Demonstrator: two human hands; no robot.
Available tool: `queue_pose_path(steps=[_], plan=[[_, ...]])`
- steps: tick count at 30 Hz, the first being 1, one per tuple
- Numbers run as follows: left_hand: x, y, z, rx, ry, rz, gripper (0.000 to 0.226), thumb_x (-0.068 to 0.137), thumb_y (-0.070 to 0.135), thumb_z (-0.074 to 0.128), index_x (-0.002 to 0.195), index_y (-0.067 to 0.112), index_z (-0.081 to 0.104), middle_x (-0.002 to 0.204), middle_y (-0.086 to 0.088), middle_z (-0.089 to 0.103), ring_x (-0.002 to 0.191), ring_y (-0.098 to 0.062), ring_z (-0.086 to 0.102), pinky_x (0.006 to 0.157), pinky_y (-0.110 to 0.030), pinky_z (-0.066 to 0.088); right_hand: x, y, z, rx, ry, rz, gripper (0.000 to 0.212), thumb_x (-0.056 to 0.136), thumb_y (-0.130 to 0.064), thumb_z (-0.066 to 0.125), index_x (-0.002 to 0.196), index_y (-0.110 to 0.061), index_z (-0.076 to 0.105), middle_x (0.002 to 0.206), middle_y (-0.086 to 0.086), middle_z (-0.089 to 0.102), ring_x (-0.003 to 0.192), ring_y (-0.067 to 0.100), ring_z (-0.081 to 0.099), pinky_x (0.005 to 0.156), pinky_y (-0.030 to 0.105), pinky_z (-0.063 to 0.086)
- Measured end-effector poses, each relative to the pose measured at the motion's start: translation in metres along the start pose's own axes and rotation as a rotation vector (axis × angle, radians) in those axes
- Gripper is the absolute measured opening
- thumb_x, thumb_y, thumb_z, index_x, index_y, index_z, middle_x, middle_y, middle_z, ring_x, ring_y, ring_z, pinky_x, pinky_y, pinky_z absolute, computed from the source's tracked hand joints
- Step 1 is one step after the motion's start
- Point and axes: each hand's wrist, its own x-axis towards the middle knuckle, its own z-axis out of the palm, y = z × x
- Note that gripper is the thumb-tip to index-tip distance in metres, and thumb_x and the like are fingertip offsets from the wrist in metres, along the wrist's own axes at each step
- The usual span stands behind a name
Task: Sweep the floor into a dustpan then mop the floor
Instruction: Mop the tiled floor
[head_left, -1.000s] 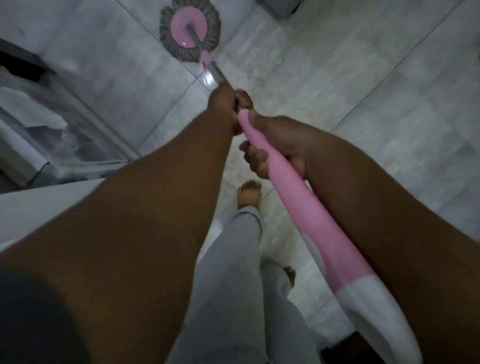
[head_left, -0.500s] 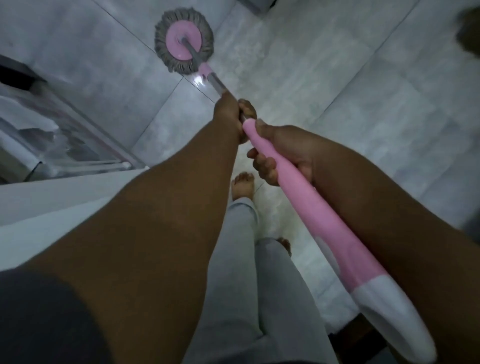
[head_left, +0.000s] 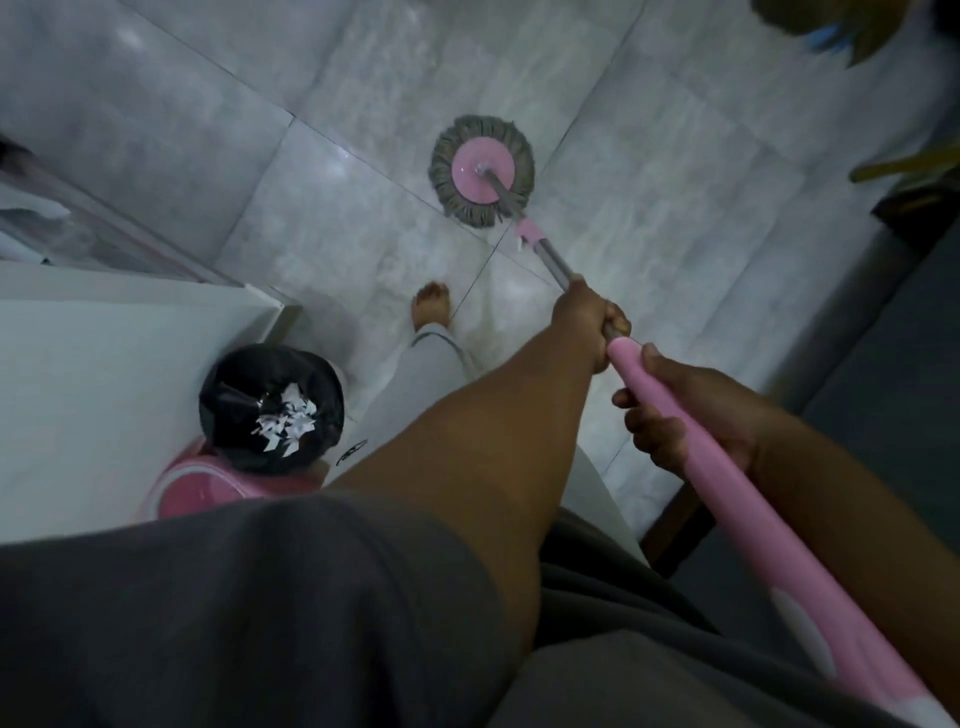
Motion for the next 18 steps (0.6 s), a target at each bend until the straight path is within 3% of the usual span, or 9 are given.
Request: queue_pose_path(steps=[5,9,18], plan=[[0.000,0.011,-0.001,0.027,0.012,-0.001,0.050,0.104,0.048,0.035,0.067,0.014,0.035,0.037,0.003,0.032,0.026,-0.010,0.029,0.034,-0.012,0.026,0.000,-0.006,0.011,0.032,0.006,0.014,0.051,0.095,-0.055,0.046,0.087,-0.005,0.050,0.051,0.002,0.044,0.030,0.009,0.041,0.028,0.018,0.038],[0.004,0.065,-0.013,0.025,0.018,0.041,0.055,0.104,0.050,0.034,0.064,0.012,0.037,0.033,0.002,0.035,0.023,-0.011,0.031,0.034,-0.012,0.027,0.019,-0.044,0.048,-0.029,0.015,0.015,0.051,0.093,-0.057,0.049,0.089,-0.006,0.050,0.053,0.002,0.043,0.031,0.010,0.040,0.030,0.018,0.038],[0.055,0.339,-0.062,-0.225,-0.010,0.244,0.057,0.104,0.050,0.033,0.060,0.014,0.036,0.033,0.002,0.034,0.023,-0.011,0.031,0.034,-0.010,0.027,0.117,-0.249,0.211,-0.199,-0.076,-0.023,0.050,0.090,-0.058,0.051,0.087,-0.008,0.052,0.054,0.000,0.045,0.034,0.007,0.040,0.031,0.019,0.037]])
